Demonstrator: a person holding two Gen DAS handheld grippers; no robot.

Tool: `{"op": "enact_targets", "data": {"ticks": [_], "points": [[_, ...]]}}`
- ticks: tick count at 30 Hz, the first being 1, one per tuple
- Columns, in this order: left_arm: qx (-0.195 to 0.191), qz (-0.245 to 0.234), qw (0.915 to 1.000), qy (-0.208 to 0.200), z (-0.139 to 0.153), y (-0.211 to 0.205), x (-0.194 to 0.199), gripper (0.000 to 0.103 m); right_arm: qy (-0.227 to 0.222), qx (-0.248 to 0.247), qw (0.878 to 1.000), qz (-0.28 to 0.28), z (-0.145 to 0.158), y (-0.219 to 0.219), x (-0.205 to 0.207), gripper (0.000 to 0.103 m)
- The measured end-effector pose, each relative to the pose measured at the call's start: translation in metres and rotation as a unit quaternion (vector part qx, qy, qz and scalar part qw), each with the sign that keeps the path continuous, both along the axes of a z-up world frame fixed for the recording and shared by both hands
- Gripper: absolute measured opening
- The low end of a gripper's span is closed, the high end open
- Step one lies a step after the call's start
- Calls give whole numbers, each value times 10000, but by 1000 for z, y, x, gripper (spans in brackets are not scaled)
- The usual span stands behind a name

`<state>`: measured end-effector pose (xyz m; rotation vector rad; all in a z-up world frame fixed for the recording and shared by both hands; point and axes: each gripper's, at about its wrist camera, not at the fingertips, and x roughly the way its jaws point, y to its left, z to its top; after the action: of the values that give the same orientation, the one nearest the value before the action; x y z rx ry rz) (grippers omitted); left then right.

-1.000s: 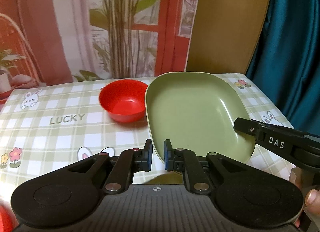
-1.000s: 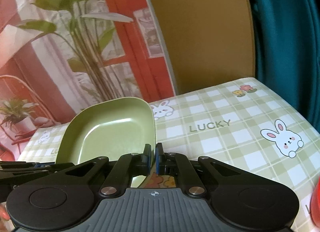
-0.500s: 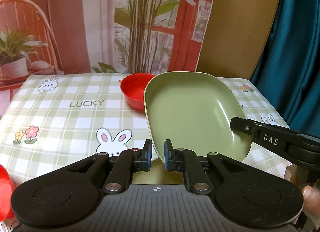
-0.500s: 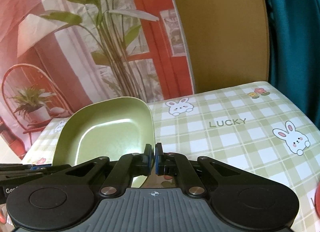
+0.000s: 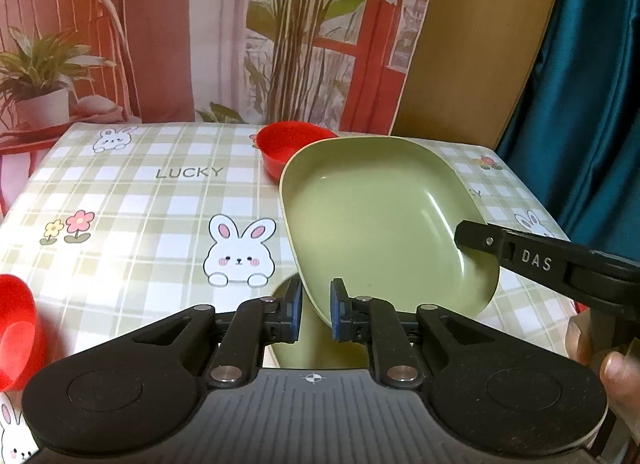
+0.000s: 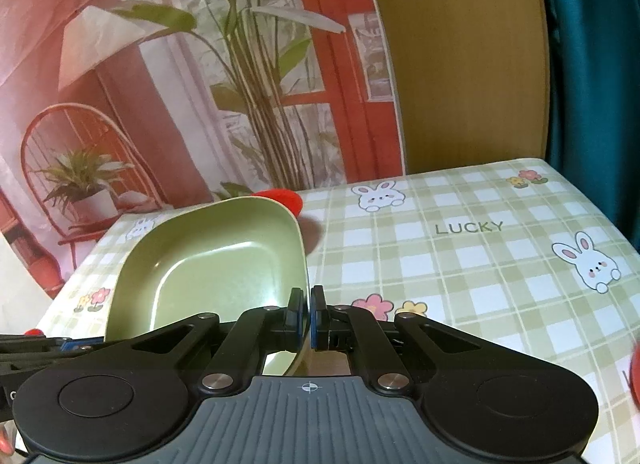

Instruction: Organize plates and bowls

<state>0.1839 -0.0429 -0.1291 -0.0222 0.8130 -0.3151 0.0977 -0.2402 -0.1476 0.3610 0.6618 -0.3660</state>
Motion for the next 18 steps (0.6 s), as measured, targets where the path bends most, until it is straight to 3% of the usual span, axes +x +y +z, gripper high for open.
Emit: {"op": "enact_targets", "data": {"ticks": [18], "points": [[-342,101,9985,408,-18,25,-13,17,279,-129,9994,165,-3,30,1,3]]}}
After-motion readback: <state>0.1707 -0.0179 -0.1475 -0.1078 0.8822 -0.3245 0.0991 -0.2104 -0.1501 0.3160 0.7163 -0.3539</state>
